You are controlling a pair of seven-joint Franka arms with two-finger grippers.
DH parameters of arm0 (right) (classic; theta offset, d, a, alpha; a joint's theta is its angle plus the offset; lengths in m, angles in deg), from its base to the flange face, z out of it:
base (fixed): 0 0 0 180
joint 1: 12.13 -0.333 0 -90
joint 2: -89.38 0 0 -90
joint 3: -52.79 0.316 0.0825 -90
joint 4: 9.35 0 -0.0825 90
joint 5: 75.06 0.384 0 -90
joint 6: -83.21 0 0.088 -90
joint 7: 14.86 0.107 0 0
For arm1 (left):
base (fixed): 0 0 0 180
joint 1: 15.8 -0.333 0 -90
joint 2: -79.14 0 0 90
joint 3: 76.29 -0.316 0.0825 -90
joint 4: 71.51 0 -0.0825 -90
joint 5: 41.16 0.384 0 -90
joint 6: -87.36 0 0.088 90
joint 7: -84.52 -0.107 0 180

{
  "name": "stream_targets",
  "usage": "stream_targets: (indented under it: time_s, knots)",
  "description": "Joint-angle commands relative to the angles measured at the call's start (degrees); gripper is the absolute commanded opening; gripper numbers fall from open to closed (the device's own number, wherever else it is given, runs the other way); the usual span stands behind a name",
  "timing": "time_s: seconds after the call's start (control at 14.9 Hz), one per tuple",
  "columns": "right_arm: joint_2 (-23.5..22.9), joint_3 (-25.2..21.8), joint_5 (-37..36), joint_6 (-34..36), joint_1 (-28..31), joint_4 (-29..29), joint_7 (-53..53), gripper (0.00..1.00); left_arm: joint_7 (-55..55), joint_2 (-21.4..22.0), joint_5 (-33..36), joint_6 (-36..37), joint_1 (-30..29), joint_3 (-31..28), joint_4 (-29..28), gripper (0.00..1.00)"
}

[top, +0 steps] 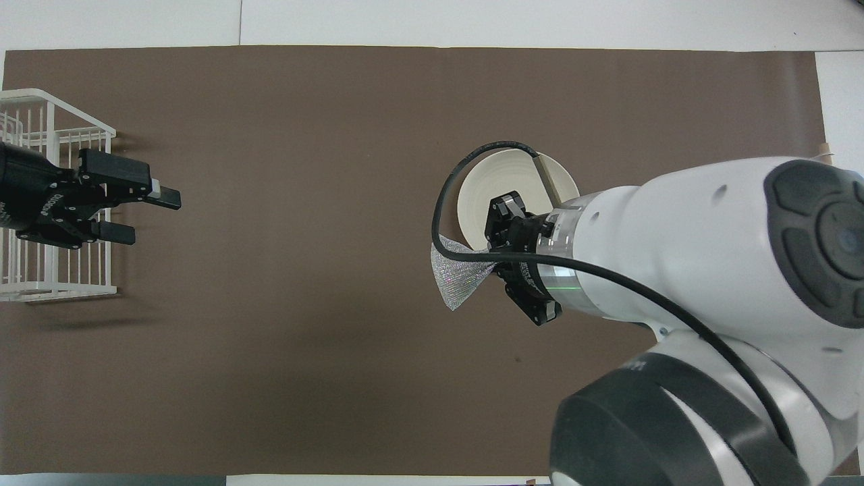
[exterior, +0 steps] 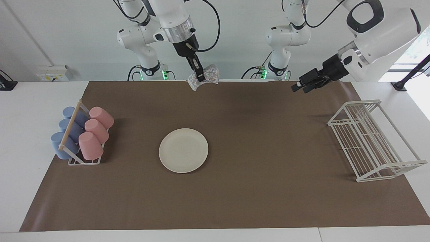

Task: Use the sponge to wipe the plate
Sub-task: 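Lift the sponge off the plate with the right gripper while the left gripper reaches, then hand the sponge from the right gripper to the left gripper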

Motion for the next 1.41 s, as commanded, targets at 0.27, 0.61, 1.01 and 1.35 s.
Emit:
stream_targets:
  time_s: [0.27, 0.61, 1.01, 1.35]
  knots:
    - [-0.3, 1.5, -1.2, 0.4, 0.2, -0.5, 4.0, 0.00, 0.9, 11.7, -27.3, -20.1, 12.6, -0.3, -20.0, 1.00]
    - [-0.3, 1.4, -1.2, 0.5, 0.2, -0.5, 4.0, 0.00, -9.0, 12.2, -37.5, -30.1, 23.7, -0.3, -22.3, 1.00]
    - [-0.3, 1.4, -1.3, 0.4, 0.3, -0.5, 3.9, 0.00, -14.1, 9.8, -42.0, -33.2, 28.9, -0.3, -21.8, 0.98]
    - [-0.3, 1.4, -1.3, 0.4, 0.3, -0.5, 3.9, 0.00, -14.7, 7.8, -43.1, -34.3, 29.3, -0.3, -20.0, 0.57]
